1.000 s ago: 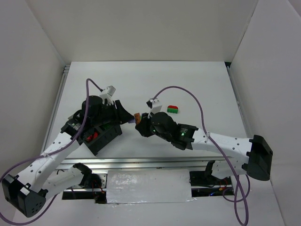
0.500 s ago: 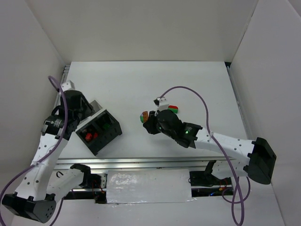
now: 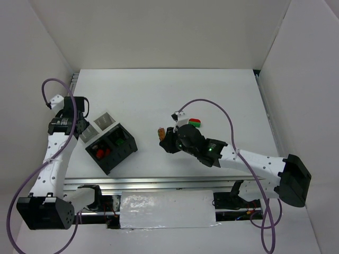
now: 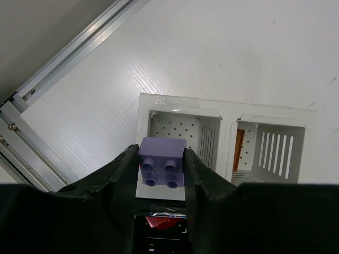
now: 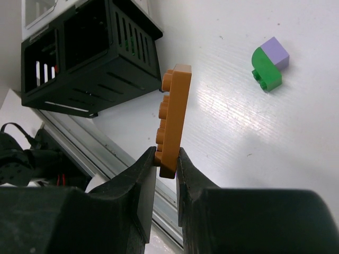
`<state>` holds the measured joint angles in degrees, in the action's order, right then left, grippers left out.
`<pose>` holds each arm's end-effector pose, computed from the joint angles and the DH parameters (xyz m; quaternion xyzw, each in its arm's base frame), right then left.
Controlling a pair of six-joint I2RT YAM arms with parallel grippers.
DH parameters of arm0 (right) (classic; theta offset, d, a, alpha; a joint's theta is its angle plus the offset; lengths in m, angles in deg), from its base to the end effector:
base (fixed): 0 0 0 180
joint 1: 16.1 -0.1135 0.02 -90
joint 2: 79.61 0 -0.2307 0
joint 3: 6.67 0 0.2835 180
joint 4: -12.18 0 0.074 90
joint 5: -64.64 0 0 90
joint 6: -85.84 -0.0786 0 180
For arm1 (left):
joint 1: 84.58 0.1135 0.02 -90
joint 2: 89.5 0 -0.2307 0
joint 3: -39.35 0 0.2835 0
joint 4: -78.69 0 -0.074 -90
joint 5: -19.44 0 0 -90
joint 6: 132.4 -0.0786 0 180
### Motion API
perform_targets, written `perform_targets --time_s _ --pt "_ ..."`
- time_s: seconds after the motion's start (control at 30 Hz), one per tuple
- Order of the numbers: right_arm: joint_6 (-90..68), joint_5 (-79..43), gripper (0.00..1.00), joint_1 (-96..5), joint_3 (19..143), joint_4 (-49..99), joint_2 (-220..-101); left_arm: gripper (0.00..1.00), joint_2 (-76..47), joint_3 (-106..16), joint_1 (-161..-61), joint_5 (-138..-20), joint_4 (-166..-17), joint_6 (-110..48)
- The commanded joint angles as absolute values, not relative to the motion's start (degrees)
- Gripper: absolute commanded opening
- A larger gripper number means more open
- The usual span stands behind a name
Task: Sort the legos into containers by color
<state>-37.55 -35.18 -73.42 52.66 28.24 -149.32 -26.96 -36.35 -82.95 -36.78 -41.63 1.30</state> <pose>0.2027 0.2911 0.2114 -0.1315 0.8379 0.3222 0.4205 0.2842 0.0518 0.2817 -0.4418 0.7787 0.1247 0.4277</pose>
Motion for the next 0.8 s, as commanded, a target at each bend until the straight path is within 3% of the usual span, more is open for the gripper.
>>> perform_targets --time_s 0.0,0.07,0.2,0.27,0.6,0.73,0.77 --pt "-36.9 -33.4 0.0 -73.1 51.8 25.1 -148.3 0.17 -26.8 -35.9 -81.5 -39.0 -44.4 0.6" --pt "-36.8 -32.9 0.0 -73.1 51.4 24.9 -147.8 0.25 -26.5 -35.4 -81.1 -39.4 -44.7 0.6" --pt "-36.6 -32.5 0.0 -73.1 51.2 24.7 -147.5 0.61 -26.4 -34.1 -81.0 -40.8 -46.1 0.0" --pt "-36.6 -32.4 0.0 -73.1 51.3 24.8 -147.5 0.71 -26.0 -34.1 -81.0 -40.7 -45.8 0.1" --pt "-36.1 -30.6 0.0 -73.1 51.9 24.6 -148.2 0.83 -27.3 -34.2 -80.9 -39.6 -45.0 0.0" --pt "-33.8 -25.2 0.0 -72.6 54.7 24.6 -149.5 0.87 -29.6 -34.0 -81.0 -44.7 -46.8 -3.9" --pt "-31.8 -23.0 0.0 -72.6 57.2 24.8 -150.2 0.98 -31.4 -33.8 -80.9 -46.4 -47.3 -5.3"
